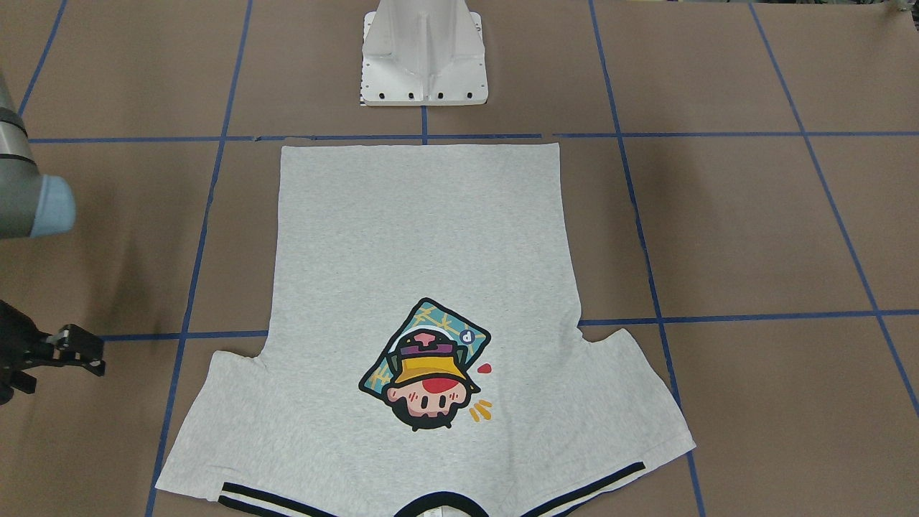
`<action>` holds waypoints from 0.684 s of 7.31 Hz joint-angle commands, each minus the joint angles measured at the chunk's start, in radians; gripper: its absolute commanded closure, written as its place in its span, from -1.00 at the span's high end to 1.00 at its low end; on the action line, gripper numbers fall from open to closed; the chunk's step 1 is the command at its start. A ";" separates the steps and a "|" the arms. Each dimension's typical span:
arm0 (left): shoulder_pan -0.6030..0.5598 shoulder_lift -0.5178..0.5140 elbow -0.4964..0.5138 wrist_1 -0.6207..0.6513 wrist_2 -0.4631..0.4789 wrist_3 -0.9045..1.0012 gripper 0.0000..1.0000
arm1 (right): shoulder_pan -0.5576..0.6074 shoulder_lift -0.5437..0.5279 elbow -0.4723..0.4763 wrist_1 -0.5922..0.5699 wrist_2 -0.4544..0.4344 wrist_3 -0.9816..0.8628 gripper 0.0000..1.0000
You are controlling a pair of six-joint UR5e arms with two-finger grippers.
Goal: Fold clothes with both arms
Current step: 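Move the right gripper over the sleeve nearest it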
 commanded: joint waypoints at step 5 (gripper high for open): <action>-0.002 -0.015 -0.003 0.000 -0.002 -0.005 1.00 | -0.031 0.255 -0.390 0.213 -0.116 0.038 0.97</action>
